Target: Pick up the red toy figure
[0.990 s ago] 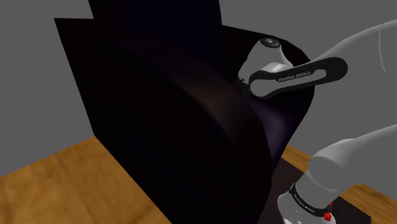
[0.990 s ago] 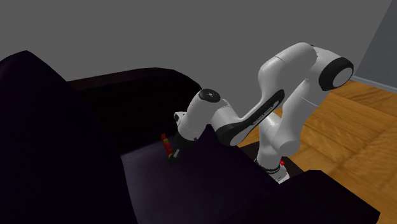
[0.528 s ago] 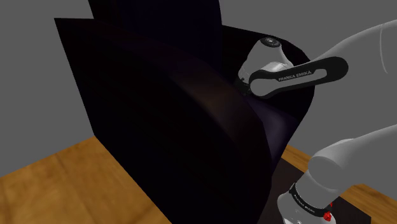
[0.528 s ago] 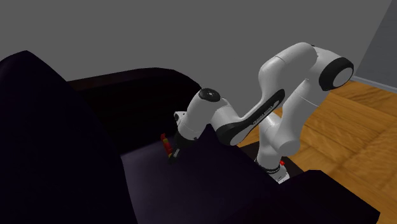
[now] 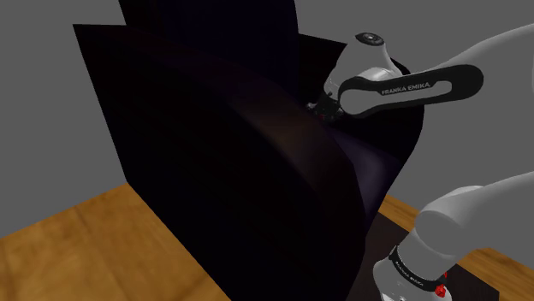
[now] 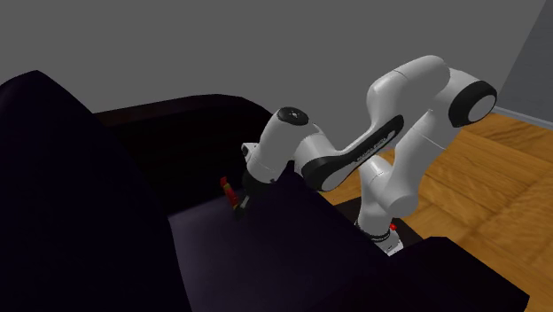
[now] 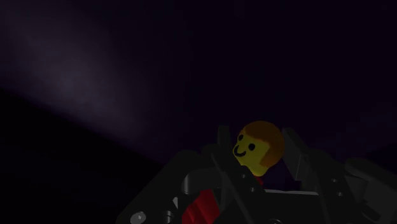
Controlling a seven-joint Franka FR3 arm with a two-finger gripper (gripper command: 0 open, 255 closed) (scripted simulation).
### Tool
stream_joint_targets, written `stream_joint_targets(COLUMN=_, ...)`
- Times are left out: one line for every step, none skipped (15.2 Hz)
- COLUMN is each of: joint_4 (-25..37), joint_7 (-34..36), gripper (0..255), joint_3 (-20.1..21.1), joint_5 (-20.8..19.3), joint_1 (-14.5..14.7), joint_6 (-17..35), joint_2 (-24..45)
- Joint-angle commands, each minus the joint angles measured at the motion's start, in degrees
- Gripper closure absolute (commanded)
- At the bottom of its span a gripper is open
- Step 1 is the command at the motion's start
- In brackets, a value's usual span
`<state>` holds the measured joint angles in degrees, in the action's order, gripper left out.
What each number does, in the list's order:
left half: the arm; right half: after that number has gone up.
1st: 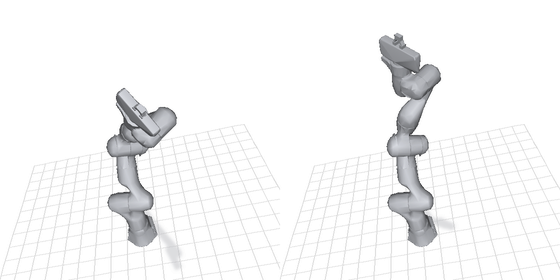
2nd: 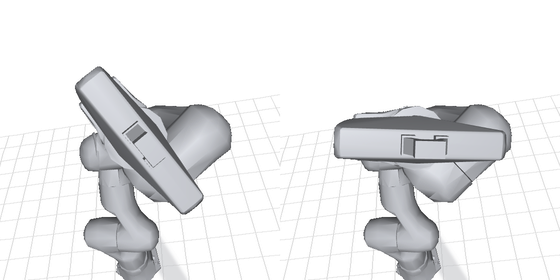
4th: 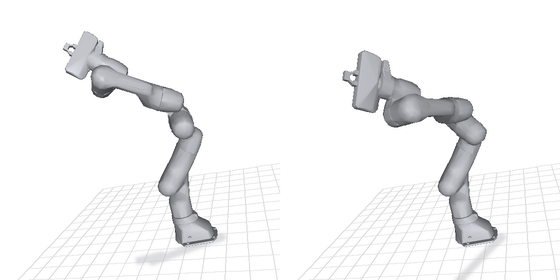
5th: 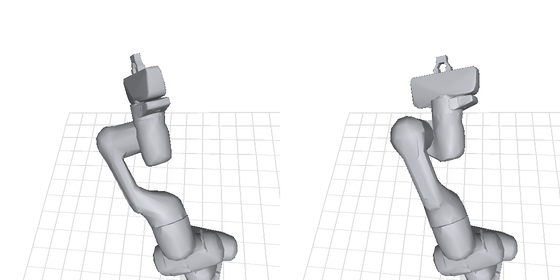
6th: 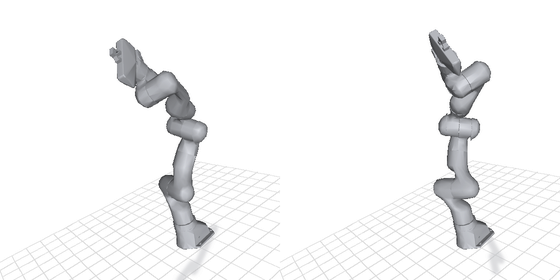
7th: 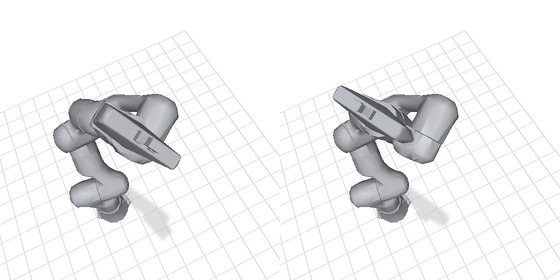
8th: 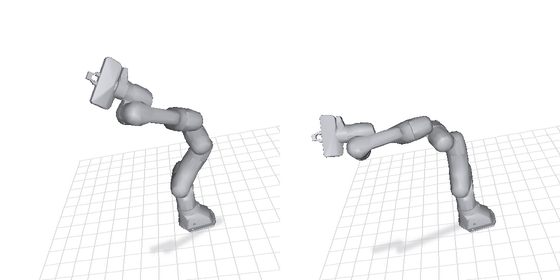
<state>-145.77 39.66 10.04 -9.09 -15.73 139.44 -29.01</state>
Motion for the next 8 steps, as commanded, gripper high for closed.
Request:
stream_joint_targets(joint_4=1.2, joint_7=-0.5, gripper=255, joint_3=-0.2, joint_5=0.3, joint_1=0.2, joint_6=-1.7, joint_2=-0.4)
stream_joint_targets(joint_4=1.8, joint_7=-0.7, gripper=255, joint_3=-0.3, joint_5=0.4, joint_1=0.2, joint_6=-2.5, joint_2=-0.7)
stream_joint_targets(joint_4=2.4, joint_7=-0.9, gripper=255, joint_3=-0.4, joint_5=0.6, joint_1=0.3, joint_6=-3.3, joint_2=-0.9)
stream_joint_targets(joint_4=3.0, joint_7=-1.1, gripper=255, joint_3=-0.5, joint_5=0.7, joint_1=0.4, joint_6=-4.1, joint_2=-1.1)
stream_joint_targets(joint_4=3.7, joint_7=-1.3, gripper=255, joint_3=-0.6, joint_5=0.8, joint_1=0.4, joint_6=-4.9, joint_2=-1.3)
stream_joint_targets(joint_4=4.3, joint_7=-1.5, gripper=255, joint_3=-0.6, joint_5=0.9, joint_1=0.5, joint_6=-5.7, joint_2=-1.4)
stream_joint_targets(joint_4=4.4, joint_7=-1.5, gripper=255, joint_3=-0.7, joint_5=0.9, joint_1=0.5, joint_6=-5.8, joint_2=-1.5)
stream_joint_targets(joint_4=4.4, joint_7=-1.5, gripper=255, joint_3=-0.7, joint_5=0.9, joint_1=0.5, joint_6=-5.8, joint_2=-1.5)
